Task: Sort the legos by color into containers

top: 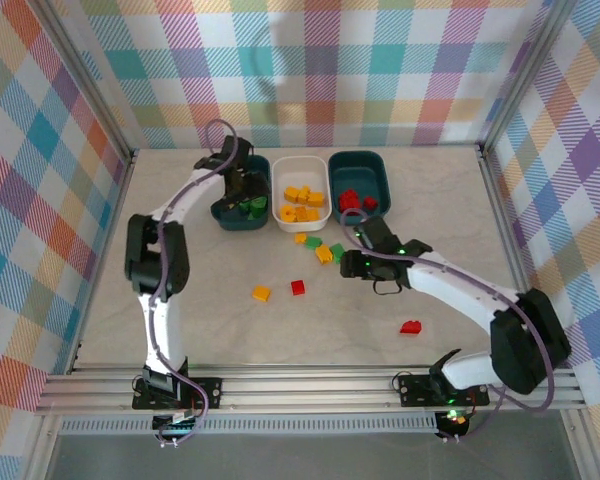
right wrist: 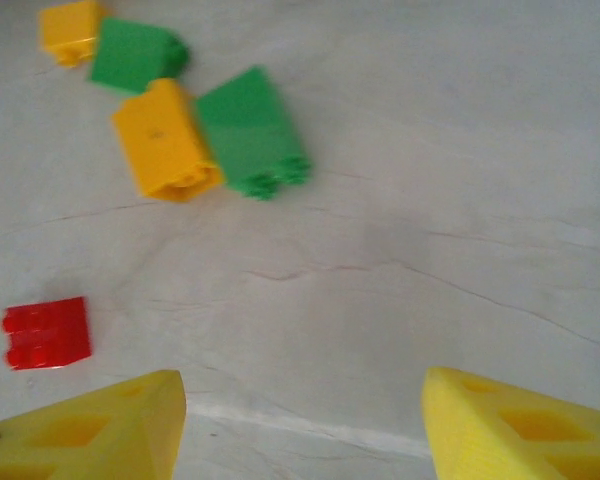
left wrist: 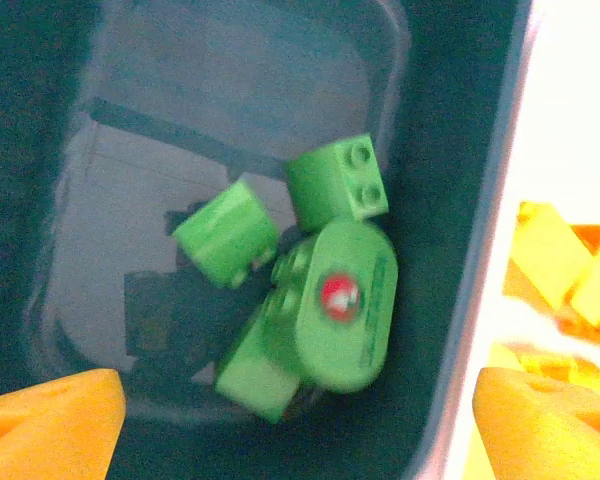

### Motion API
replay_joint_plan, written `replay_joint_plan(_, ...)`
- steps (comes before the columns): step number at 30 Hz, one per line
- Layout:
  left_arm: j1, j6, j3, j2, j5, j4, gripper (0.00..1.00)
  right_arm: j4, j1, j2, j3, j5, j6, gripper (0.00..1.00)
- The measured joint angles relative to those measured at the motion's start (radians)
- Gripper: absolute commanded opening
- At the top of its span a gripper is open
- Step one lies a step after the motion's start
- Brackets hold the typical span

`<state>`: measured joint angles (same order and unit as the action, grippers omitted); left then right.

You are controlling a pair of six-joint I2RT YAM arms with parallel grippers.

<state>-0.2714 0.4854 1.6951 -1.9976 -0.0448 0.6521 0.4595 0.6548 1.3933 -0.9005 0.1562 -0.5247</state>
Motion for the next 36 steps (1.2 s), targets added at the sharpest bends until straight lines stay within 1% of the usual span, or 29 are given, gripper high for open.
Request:
replay_joint_plan(3,0.000,0.040,-0.212,0.227,0.001,-0.062,0.92,-0.014,0.088,0.091,-0.084,0.003,0.032,0.62)
replay_joint_plan(4,0.000,0.058,-0.293,0.313,-0.004,-0.090,0.94,-0.018,0.122,0.129,-0.116,0.007,0.046,0.62)
replay_joint_plan(7,0.000,0.121,-0.505,0.517,-0.043,-0.154,0.96,-0.037,0.218,0.233,-0.193,0.011,0.100,0.63)
replay_joint_plan(10,0.012,0.183,-0.689,0.633,-0.080,-0.184,0.97,-0.054,0.292,0.320,-0.251,-0.004,0.160,0.65)
replay_joint_plan(12,0.028,0.222,-0.785,0.672,-0.098,-0.182,0.97,-0.064,0.321,0.372,-0.291,-0.018,0.198,0.67)
replay_joint_plan(14,0.047,0.262,-0.884,0.715,-0.115,-0.183,1.00,-0.069,0.333,0.430,-0.343,-0.031,0.235,0.68)
replay_joint_plan(18,0.085,0.332,-1.052,0.856,-0.121,-0.183,1.00,-0.079,0.346,0.547,-0.452,-0.048,0.309,0.69)
replay_joint_plan(21,0.121,0.357,-1.098,0.942,-0.103,-0.177,1.00,-0.078,0.351,0.627,-0.523,-0.056,0.352,0.68)
replay_joint_plan(25,0.175,0.364,-1.108,1.000,-0.067,-0.183,1.00,-0.074,0.360,0.692,-0.565,-0.085,0.385,0.67)
replay_joint_plan(32,0.182,0.364,-1.136,1.009,-0.018,-0.183,1.00,-0.068,0.385,0.719,-0.594,-0.137,0.410,0.65)
replay_joint_plan(36,0.183,0.363,-1.137,1.010,0.000,-0.184,1.00,-0.062,0.404,0.730,-0.602,-0.131,0.414,0.62)
